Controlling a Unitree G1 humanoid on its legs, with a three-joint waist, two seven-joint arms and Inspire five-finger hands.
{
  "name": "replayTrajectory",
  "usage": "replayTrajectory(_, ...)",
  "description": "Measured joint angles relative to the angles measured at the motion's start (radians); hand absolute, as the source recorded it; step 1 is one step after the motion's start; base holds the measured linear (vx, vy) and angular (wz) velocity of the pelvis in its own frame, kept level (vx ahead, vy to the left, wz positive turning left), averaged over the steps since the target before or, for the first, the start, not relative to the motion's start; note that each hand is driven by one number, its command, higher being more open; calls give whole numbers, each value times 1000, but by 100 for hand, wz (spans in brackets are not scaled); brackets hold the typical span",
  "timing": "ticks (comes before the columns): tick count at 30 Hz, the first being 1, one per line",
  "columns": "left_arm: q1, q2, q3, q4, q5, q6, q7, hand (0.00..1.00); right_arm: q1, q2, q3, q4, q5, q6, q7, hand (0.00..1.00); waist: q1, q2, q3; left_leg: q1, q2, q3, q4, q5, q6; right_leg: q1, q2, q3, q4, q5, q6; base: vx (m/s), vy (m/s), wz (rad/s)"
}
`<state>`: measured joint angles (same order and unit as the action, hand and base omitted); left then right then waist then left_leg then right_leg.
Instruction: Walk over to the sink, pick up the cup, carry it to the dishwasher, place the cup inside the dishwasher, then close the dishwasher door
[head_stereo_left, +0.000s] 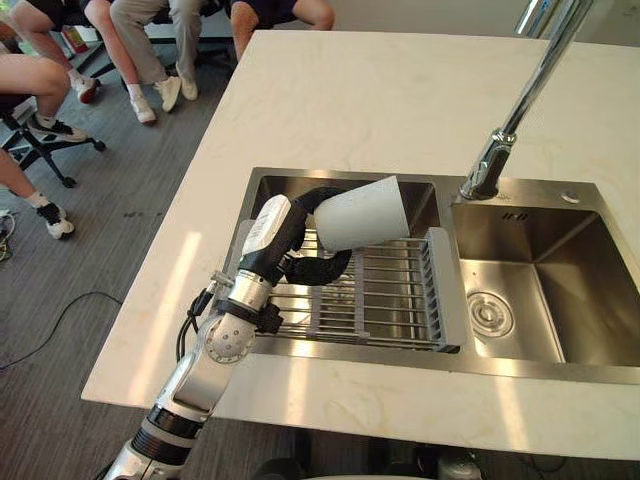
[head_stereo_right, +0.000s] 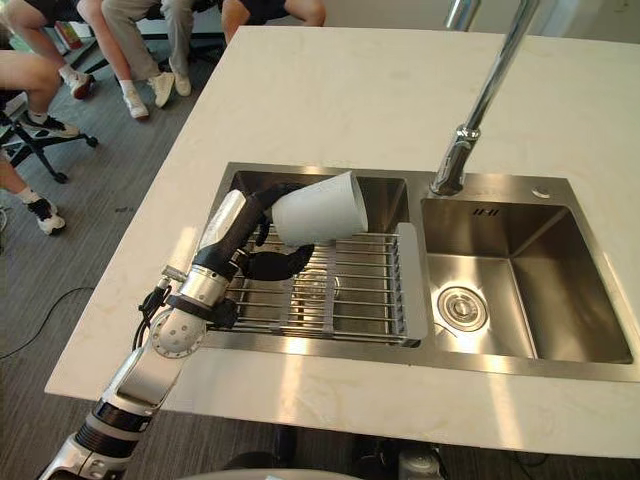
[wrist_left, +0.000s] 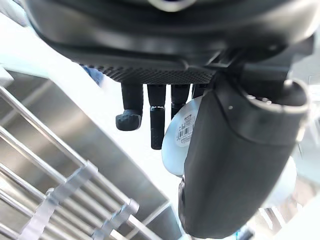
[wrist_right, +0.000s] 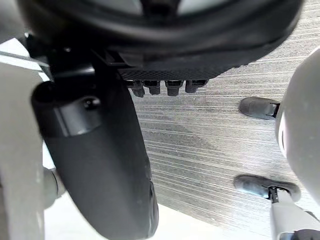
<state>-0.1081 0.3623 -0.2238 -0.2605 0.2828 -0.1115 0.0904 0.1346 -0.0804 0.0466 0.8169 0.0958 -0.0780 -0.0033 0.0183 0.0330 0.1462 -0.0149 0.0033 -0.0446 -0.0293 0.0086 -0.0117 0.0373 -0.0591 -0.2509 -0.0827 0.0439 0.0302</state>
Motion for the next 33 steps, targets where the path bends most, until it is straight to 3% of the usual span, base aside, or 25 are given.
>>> replayTrajectory(12, 186, -124, 70, -133, -391, -20, 36, 0, -5, 11, 0, 45, 32, 8, -4, 100, 51, -11, -16, -2, -4, -33, 2, 0, 0, 6, -3, -30, 18, -20, 2, -6, -1, 8)
replayTrajectory(17, 254, -193, 101, -134, -596, -26, 18, 0, -10, 32, 0, 70, 41, 9, -5, 100, 55, -35, -36, -10, -4, -45, 9, 0, 0, 6, -3, -42, 19, -22, 2, -16, 0, 6)
replayTrajectory(24, 303, -244, 127, -134, -739, -26, 17, 0, -9, 41, 0, 86, 42, 21, -10, 100, 76, -46, -49, -13, -4, -48, 17, -1, -1, 4, -5, -45, 31, -26, 1, -8, 2, 1)
replayTrajectory(33, 354, -267, 140, -139, -778, -27, 17, 0, -14, 54, 0, 118, 71, 26, -22, 100, 91, -59, -69, -22, -1, -38, 35, -10, -3, -5, -3, -33, 36, -25, 1, -4, 3, -3)
